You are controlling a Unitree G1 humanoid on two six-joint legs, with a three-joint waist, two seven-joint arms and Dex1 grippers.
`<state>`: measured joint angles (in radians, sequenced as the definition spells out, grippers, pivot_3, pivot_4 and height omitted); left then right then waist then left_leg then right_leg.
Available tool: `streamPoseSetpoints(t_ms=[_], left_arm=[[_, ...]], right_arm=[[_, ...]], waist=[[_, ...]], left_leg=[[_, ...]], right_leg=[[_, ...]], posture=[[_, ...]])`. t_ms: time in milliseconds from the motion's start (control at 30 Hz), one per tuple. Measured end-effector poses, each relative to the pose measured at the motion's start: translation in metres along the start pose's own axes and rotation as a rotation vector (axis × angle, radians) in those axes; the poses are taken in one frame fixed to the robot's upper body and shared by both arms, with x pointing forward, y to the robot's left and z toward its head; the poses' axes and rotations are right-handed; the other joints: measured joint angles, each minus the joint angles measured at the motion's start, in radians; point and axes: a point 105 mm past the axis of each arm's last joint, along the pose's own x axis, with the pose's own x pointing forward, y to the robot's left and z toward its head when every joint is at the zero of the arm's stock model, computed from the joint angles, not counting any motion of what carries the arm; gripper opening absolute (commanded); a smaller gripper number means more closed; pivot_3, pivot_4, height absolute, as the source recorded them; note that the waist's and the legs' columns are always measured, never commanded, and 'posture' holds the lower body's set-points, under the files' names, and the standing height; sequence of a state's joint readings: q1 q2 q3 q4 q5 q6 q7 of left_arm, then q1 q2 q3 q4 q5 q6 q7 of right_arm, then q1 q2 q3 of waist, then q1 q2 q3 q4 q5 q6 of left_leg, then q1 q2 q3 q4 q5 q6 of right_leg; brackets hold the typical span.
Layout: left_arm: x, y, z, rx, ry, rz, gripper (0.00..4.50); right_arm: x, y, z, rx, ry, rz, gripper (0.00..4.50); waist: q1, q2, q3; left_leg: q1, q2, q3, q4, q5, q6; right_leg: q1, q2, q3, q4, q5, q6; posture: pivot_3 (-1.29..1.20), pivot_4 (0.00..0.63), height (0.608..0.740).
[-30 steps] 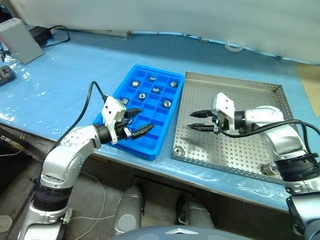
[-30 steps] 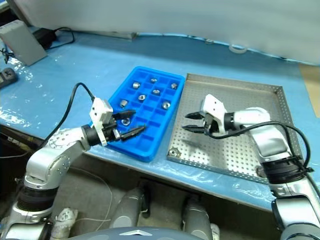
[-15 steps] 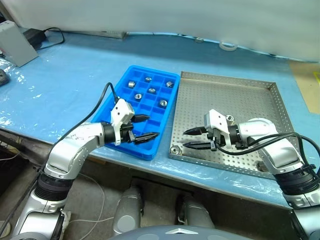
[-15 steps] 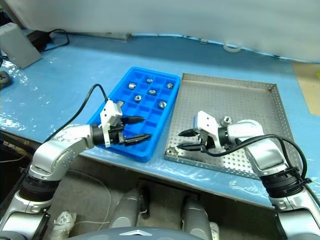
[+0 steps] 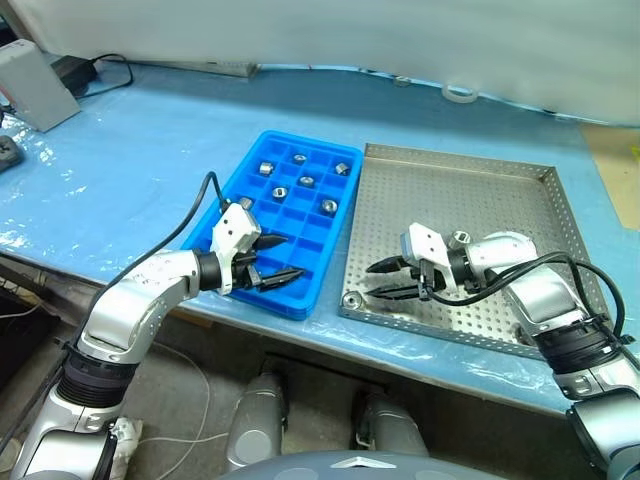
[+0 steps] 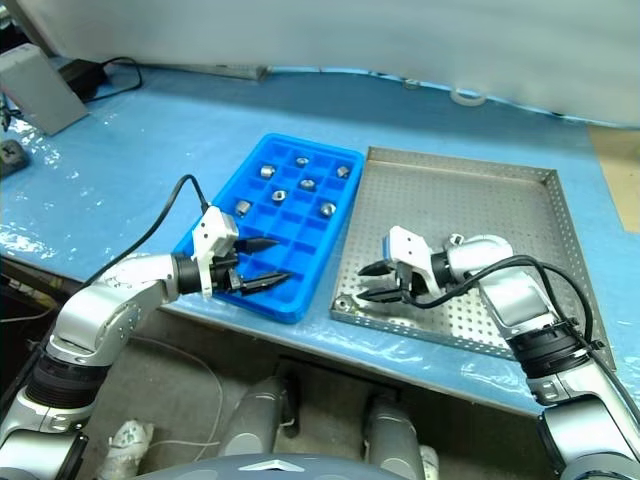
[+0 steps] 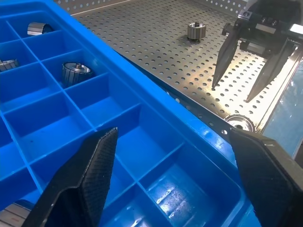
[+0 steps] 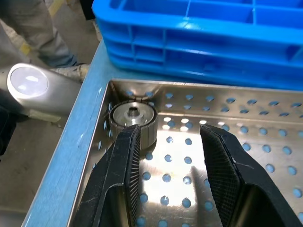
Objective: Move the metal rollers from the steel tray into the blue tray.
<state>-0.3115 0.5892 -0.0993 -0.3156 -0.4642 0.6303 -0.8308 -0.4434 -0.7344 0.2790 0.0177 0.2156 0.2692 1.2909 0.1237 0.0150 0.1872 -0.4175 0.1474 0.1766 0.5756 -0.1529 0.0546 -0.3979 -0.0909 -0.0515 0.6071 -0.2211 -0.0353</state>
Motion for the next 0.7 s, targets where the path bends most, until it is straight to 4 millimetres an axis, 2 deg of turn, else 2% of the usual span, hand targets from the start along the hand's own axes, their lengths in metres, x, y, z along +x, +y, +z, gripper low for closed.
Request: streamPoseSetpoints(t_ms=[167, 367, 700], left_arm=[[-0.001, 0.0, -0.003, -0.004, 0.006, 0.012, 3.97], [-0.002, -0.001, -0.004, -0.001, 0.012, 0.011, 3.97], [-0.004, 0.001, -0.006, -0.001, 0.026, 0.012, 3.97]], right_arm=[[0.014, 0.011, -0.013, -0.006, 0.011, 0.046, 2.02], [0.022, 0.01, -0.024, -0.012, 0.015, 0.043, 2.02], [0.03, 0.009, -0.016, -0.042, 0.008, 0.057, 2.02]], waist=[[0.0, 0.0, 0.0], [0.0, 0.0, 0.0], [-0.002, 0.0, 0.0]], left_leg=[[0.0, 0.0, 0.0, 0.0, 0.0, 0.0], [0.0, 0.0, 0.0, 0.0, 0.0, 0.0], [0.0, 0.001, 0.0, 0.0, 0.0, 0.0]], right_leg=[[0.0, 0.0, 0.0, 0.0, 0.0, 0.0], [0.0, 0.0, 0.0, 0.0, 0.0, 0.0], [0.0, 0.001, 0.0, 0.0, -0.001, -0.001]], posture=[[0.15, 0.15, 0.74], [0.14, 0.15, 0.74], [0.13, 0.15, 0.74]])
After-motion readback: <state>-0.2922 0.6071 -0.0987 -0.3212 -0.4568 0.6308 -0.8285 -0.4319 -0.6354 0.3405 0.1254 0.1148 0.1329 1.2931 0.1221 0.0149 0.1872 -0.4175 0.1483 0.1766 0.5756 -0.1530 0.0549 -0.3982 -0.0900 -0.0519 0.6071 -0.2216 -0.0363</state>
